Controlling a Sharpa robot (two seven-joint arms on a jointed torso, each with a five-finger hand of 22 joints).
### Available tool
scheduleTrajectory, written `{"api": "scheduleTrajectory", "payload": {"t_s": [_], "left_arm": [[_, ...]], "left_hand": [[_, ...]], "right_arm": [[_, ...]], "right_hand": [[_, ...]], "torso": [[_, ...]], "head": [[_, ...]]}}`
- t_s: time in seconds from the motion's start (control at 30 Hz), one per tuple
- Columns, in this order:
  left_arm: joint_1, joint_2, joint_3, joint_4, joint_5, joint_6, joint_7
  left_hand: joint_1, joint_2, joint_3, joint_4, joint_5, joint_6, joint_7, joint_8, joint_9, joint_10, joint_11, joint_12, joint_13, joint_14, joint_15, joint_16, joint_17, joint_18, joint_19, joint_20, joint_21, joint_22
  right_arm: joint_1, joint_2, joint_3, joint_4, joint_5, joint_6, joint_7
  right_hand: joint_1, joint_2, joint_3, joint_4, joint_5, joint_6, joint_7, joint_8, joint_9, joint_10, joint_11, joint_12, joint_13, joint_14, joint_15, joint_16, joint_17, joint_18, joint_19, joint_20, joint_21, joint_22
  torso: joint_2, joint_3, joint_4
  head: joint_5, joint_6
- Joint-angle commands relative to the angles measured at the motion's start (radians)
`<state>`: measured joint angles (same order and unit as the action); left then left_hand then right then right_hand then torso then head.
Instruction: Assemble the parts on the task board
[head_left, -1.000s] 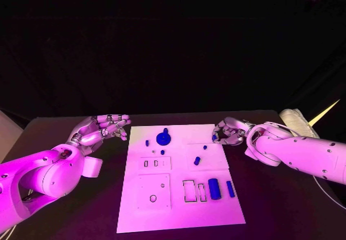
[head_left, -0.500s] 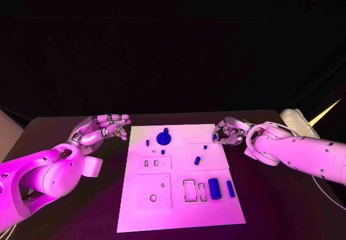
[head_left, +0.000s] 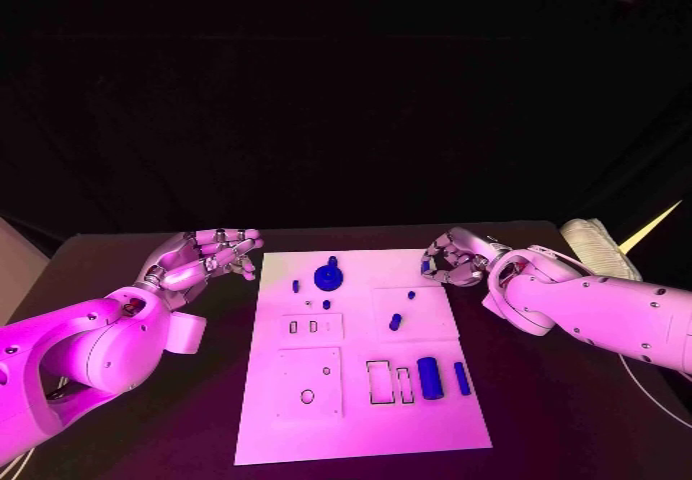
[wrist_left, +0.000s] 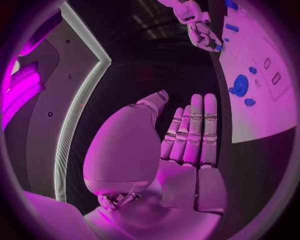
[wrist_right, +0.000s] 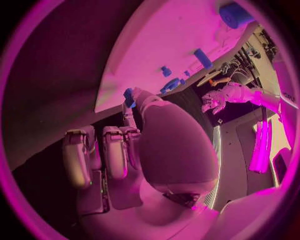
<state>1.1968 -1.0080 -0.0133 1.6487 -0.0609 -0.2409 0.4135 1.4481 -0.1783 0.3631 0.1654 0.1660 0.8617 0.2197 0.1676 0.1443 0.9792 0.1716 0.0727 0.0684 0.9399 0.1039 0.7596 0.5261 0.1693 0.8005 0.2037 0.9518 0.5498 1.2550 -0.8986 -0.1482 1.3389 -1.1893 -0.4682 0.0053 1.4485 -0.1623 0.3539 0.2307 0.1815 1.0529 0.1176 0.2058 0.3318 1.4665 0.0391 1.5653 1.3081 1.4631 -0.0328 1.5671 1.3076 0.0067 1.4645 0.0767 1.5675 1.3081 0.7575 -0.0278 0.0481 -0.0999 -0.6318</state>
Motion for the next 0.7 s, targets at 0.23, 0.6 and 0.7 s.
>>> {"api": "scheduleTrajectory", "payload": {"t_s": [0.23,0.6,0.7], "left_arm": [[0.001,0.009,0.0,-0.009,-0.001,0.017,0.002],[0.001,0.046,-0.001,-0.032,-0.005,0.017,-0.005],[0.001,0.061,-0.004,-0.041,-0.009,0.017,-0.009]], "left_hand": [[-0.002,0.001,0.007,0.001,-0.005,-0.008,0.008,-0.004,-0.002,-0.005,0.001,-0.003,0.0,-0.007,0.0,0.007,-0.001,0.014,-0.006,-0.002,0.004,0.001],[-0.003,0.001,0.008,0.001,-0.005,-0.008,0.007,-0.004,-0.001,-0.004,0.0,-0.002,0.0,-0.007,0.0,0.008,-0.002,0.014,-0.008,-0.002,0.006,0.002],[-0.003,0.002,0.009,0.001,-0.005,-0.008,0.007,-0.004,-0.001,-0.004,0.0,-0.002,0.0,-0.007,0.0,0.008,-0.002,0.014,-0.009,-0.002,0.007,0.002]], "right_arm": [[0.04,0.012,0.003,0.12,0.003,-0.115,-0.164],[0.039,0.121,-0.002,0.253,-0.051,-0.101,-0.319],[0.031,0.16,-0.008,0.27,-0.078,-0.099,-0.355]], "right_hand": [[-0.013,0.012,0.012,0.003,0.002,0.013,-0.009,0.01,0.013,0.104,-0.008,0.005,0.263,0.108,-0.004,0.004,0.263,-0.007,0.106,-0.007,0.003,0.263],[-0.018,0.014,0.016,0.002,0.01,0.012,-0.01,0.013,0.015,0.104,-0.009,0.005,0.263,0.108,-0.004,0.004,0.263,-0.007,0.106,-0.007,0.003,0.263],[-0.019,0.014,0.017,0.002,0.011,0.012,-0.01,0.013,0.015,0.104,-0.009,0.005,0.263,0.108,-0.004,0.004,0.263,-0.007,0.106,-0.007,0.003,0.263]], "torso": [[-0.007,-0.0025,-0.0014],[-0.023,-0.0077,0.0016],[-0.026,-0.0111,-0.0007]], "head": [[0.005,0.0],[0.037,-0.022],[0.044,-0.026]]}}
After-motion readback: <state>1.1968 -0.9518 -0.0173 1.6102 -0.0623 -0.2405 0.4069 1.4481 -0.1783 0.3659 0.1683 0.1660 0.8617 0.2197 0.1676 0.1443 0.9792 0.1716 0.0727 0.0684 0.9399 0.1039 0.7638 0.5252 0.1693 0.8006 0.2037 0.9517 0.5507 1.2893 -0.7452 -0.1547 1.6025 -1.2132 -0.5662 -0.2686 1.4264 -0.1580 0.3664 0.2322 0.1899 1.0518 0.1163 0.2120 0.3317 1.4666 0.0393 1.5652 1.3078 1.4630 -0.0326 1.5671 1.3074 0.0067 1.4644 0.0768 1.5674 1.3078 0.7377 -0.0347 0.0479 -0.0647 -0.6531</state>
